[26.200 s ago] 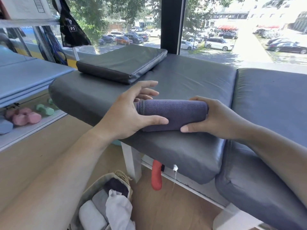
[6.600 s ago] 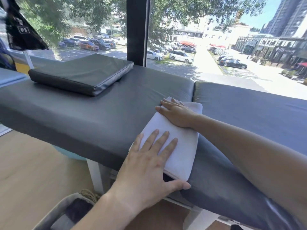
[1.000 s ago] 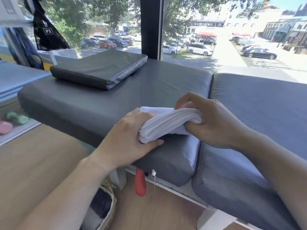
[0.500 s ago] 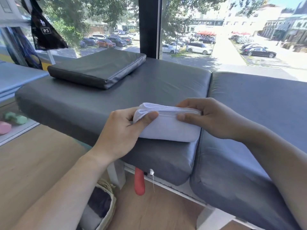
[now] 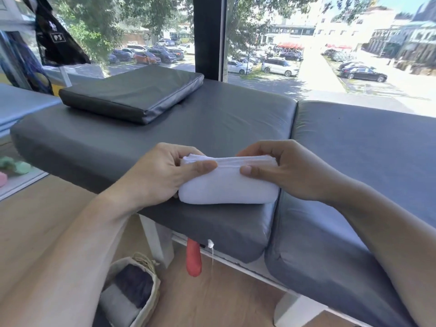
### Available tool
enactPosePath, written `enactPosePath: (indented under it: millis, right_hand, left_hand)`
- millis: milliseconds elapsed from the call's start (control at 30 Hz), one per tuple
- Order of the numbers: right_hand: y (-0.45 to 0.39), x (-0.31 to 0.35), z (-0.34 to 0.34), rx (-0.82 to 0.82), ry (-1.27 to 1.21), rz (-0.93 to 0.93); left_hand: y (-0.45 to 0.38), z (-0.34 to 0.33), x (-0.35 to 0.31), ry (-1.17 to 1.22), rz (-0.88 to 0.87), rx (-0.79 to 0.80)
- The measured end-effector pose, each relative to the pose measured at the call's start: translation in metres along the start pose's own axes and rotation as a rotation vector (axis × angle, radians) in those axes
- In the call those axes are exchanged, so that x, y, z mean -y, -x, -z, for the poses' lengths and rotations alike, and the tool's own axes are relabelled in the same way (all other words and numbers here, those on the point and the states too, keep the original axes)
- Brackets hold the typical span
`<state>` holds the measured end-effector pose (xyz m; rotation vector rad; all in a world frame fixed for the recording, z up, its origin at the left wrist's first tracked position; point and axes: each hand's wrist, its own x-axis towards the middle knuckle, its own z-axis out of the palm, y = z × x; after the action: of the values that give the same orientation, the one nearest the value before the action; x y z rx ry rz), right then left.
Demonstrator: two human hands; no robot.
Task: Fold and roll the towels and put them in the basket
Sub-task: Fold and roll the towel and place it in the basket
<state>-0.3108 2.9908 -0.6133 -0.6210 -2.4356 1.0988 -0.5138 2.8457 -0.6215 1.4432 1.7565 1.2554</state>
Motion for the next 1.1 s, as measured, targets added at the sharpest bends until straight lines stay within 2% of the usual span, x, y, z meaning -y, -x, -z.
enactPosePath:
  millis: [167,267,367,433,533,633,733,800,867,967,1100]
  right_hand:
    - [-0.007,-0.006,0.002,0.002,-0.061,-0.014]
    - [-0.014,-0.010,-0.001,-0.088,-0.170,-0.137]
    - [-0.019,-0.011,-0.003,-0.207,-0.087,-0.228]
    - [-0.018,-0.011,0.000,-0.167,0.107,-0.283]
    - [-0.015,-0.011,0.006,-0.006,0.153,-0.348]
    - [-0.011,-0.013,0.012,0.061,0.086,-0.294]
    - [-0.006,-0.011,0.016,0.120,-0.016,-0.162]
    - [-0.004,-0.009,0.014,0.058,-0.081,-0.004]
    - [-0.005,-0.005,0.011,-0.090,-0.111,0.179]
    - [-0.005,-0.003,0.008,-0.206,-0.007,0.332]
    - [-0.002,-0.014,0.003,-0.106,0.169,0.257]
  left_hand:
    - [-0.003,-0.008,0.002,0.042,0.084,-0.174]
    - [-0.007,-0.011,0.005,0.079,0.117,-0.246]
    - [-0.014,-0.011,0.009,-0.102,0.122,-0.344]
    - [-0.015,-0.007,0.011,-0.227,0.154,-0.330]
    - [-0.014,-0.002,0.013,-0.339,0.172,-0.169]
    - [-0.008,0.001,0.012,-0.373,0.134,-0.075]
    - [-0.001,0.005,0.012,-0.171,0.062,-0.026]
    - [0.001,0.005,0.013,-0.044,-0.034,-0.058]
    - [0.002,0.004,0.011,0.048,-0.191,-0.156]
    - [0.003,0.005,0.008,-0.014,-0.348,-0.253]
    - [0.003,0.001,0.016,-0.190,-0.344,-0.150]
